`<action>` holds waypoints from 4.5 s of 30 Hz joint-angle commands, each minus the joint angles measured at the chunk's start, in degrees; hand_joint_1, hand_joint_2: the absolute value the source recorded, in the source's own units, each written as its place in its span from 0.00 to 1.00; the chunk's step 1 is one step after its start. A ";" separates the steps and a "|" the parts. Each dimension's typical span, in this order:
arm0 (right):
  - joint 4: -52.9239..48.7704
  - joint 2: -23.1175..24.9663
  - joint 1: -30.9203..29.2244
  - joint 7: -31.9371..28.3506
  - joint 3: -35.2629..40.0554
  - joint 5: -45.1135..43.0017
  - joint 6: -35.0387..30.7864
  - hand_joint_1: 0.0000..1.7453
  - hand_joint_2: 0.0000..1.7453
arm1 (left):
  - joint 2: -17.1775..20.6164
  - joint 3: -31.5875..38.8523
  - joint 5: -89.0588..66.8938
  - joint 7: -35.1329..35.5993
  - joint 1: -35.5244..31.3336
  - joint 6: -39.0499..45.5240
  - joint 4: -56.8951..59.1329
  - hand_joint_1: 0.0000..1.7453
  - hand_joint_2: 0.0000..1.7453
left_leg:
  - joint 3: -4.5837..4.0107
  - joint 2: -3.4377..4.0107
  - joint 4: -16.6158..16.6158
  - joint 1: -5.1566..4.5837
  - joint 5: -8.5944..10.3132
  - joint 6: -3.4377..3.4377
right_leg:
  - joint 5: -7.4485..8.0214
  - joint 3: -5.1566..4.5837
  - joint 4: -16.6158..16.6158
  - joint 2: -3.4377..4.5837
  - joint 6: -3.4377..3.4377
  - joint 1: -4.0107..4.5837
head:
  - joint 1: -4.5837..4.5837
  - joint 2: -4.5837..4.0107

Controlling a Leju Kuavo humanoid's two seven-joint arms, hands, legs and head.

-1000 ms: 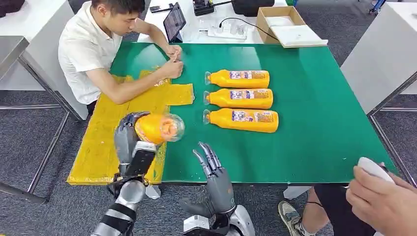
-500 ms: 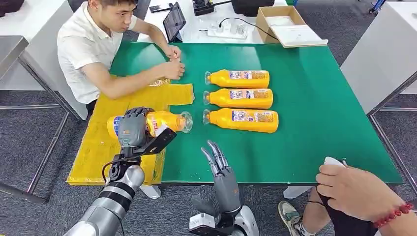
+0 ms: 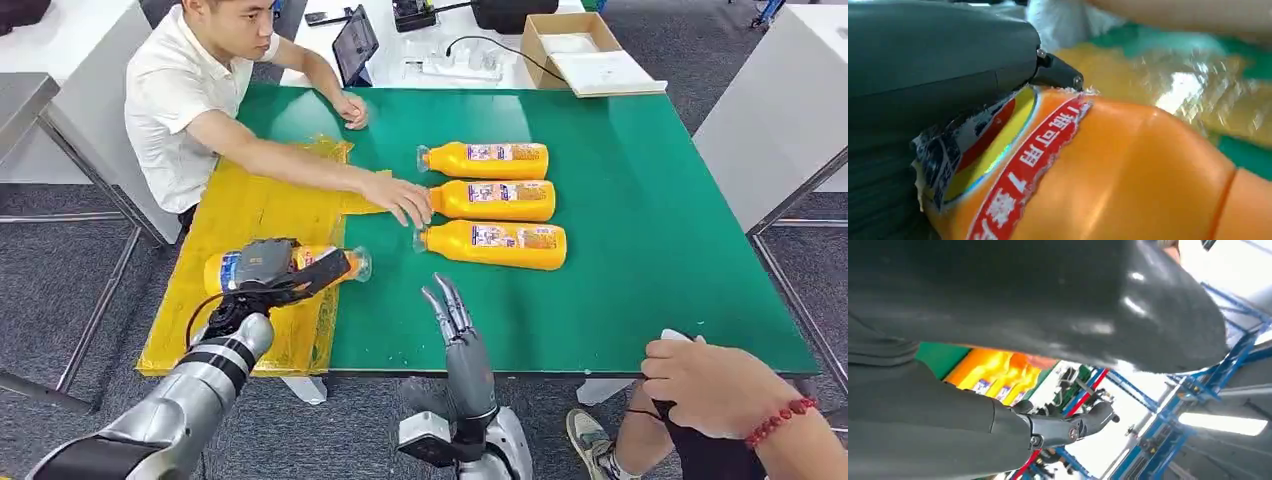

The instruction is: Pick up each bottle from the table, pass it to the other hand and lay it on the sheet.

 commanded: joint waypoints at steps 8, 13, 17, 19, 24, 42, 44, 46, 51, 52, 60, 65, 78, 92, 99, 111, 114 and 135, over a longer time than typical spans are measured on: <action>6.62 0.64 -2.21 -1.57 -5.68 -1.59 1.30 0.00 0.00 | 2.23 -0.15 0.77 1.49 -4.49 -12.91 11.78 0.00 1.00 | 0.30 0.17 -0.10 -0.01 -0.04 -0.06 | 0.02 0.26 -0.10 0.11 -0.06 0.01 | -0.02 0.00; 6.62 0.64 -2.21 -1.57 -5.68 -1.59 1.30 0.00 0.00 | 2.23 -0.15 0.77 1.49 -4.49 -12.91 11.78 0.00 1.00 | 0.48 0.20 -0.12 0.00 -0.04 -0.07 | 0.02 0.43 -0.10 0.12 -0.08 0.02 | -0.02 0.00; 6.62 0.64 -2.21 -1.57 -5.68 -1.59 1.30 0.00 0.00 | 2.23 -0.15 0.77 1.49 -4.49 -12.91 11.78 0.00 1.00 | 0.50 0.17 -0.10 0.00 -0.05 -0.04 | 0.00 0.47 -0.08 0.09 -0.05 0.01 | 0.00 0.00; 6.90 0.66 -2.27 -1.57 -5.73 -1.64 1.42 0.00 0.00 | 2.15 -0.11 0.84 1.17 -4.52 -13.16 11.76 0.00 1.00 | 0.52 0.19 -0.11 -0.02 -0.04 -0.05 | 0.01 0.48 -0.08 0.11 -0.05 -0.01 | -0.02 0.00; 10.20 0.40 -3.55 -3.30 -5.95 -1.66 1.19 0.00 0.00 | 0.66 3.96 7.34 -8.29 -3.61 -19.14 10.79 0.00 1.00 | 0.56 0.23 -0.13 0.01 -0.04 -0.08 | 0.03 0.53 -0.12 0.13 -0.09 0.03 | 0.00 0.00; 10.05 -1.22 -0.97 -2.80 -2.31 -2.04 -3.14 0.00 0.00 | -7.19 -4.63 57.65 -43.36 21.99 3.39 -52.79 0.00 1.00 | 0.15 -0.03 0.03 0.00 -0.10 -0.04 | -0.07 0.19 -0.05 -0.07 -0.06 0.05 | 0.00 0.00; 11.39 -1.11 -1.71 -2.83 -1.98 -1.53 -3.24 0.00 0.00 | -6.16 -7.38 56.74 -44.03 23.89 8.78 -59.87 0.00 1.00 | 0.12 0.02 0.04 0.00 -0.12 -0.05 | -0.08 0.12 -0.02 -0.03 -0.06 0.05 | 0.00 0.00; 11.95 -1.03 -1.96 -3.01 -2.24 -0.81 -5.24 0.00 0.00 | -5.87 -8.91 59.13 -44.08 25.54 9.92 -64.24 0.00 1.00 | 0.03 0.10 0.06 0.02 -0.14 -0.05 | -0.07 0.04 0.00 0.06 -0.07 0.06 | -0.02 0.00; 9.65 -2.30 -1.51 -2.18 -2.87 1.76 -9.04 0.00 0.00 | -6.95 -9.34 68.68 -45.01 28.00 8.68 -69.90 0.00 1.00 | 0.18 0.08 -0.02 0.00 -0.14 -0.07 | -0.10 0.17 -0.07 -0.01 -0.09 0.04 | 0.00 0.00; 8.54 -3.16 -1.61 -1.70 -3.11 2.92 -9.26 0.00 0.00 | -7.02 -9.60 67.55 -45.01 28.61 10.26 -72.68 0.00 1.00 | 0.07 0.06 0.01 0.01 -0.12 -0.05 | -0.06 0.08 -0.07 0.01 -0.06 0.05 | -0.02 0.00; 14.68 -15.34 -10.86 16.72 -8.94 28.14 -5.00 0.00 1.00 | -6.16 -13.42 69.88 -43.96 35.06 5.16 -68.23 0.00 1.00 | 0.26 0.07 -0.16 -0.12 -0.04 0.02 | 0.00 0.27 -0.24 0.00 0.00 -0.07 | -0.02 0.00; 27.71 -16.65 -20.29 21.94 -11.40 35.81 -3.08 0.00 1.00 | -7.12 -13.86 69.42 -45.01 36.10 4.63 -62.61 0.00 1.00 | 0.27 0.14 -0.12 -0.27 -0.03 0.02 | 0.04 0.26 -0.22 0.06 -0.01 -0.20 | 0.02 0.00; 31.43 -16.40 -22.33 23.44 -11.20 37.85 -4.14 0.00 1.00 | -7.20 -14.33 68.50 -44.99 35.51 4.70 -62.63 0.00 1.00 | 0.11 0.01 -0.03 -0.28 -0.01 0.08 | 0.05 0.11 -0.12 -0.04 0.07 -0.19 | -0.02 0.00; 34.94 -16.84 -25.37 26.67 -11.09 43.25 -5.73 0.00 1.00 | -7.40 -14.70 67.33 -44.72 35.15 4.93 -61.32 0.00 1.00 | 0.18 0.11 -0.05 -0.30 -0.04 0.04 | 0.03 0.15 -0.10 0.04 0.03 -0.22 | -0.04 0.00; 45.97 -14.34 -30.95 25.90 -10.84 43.00 0.99 0.00 1.00 | -7.97 -12.83 68.83 -44.98 32.31 4.51 -57.60 0.00 1.00 | 0.11 0.10 -0.02 -0.29 0.00 0.06 | 0.08 0.09 -0.10 0.06 0.06 -0.22 | -0.04 0.00; 50.45 -15.83 -33.47 34.05 -7.05 46.67 17.49 1.00 1.00 | -7.12 -12.69 67.55 -45.01 33.93 3.18 -60.00 0.00 1.00 | 0.47 0.16 -0.03 -0.26 0.05 0.05 | 0.11 0.43 -0.16 0.03 0.05 -0.17 | -0.04 0.00; 50.64 -16.77 -32.53 35.74 -6.79 47.03 19.04 1.00 1.00 | -6.91 -12.28 67.47 -44.92 35.08 2.87 -60.93 0.00 1.00 | 0.53 0.10 -0.06 -0.28 0.05 0.10 | 0.09 0.51 -0.18 0.00 0.08 -0.19 | -0.02 0.00; 4.48 -5.73 -15.29 7.43 -19.78 4.45 9.52 1.00 1.00 | -9.64 -10.24 76.47 -33.90 34.58 5.40 -52.71 0.00 1.00 | 0.54 0.14 -0.04 -0.24 0.02 0.08 | 0.07 0.48 -0.11 0.03 0.05 -0.13 | 0.02 0.00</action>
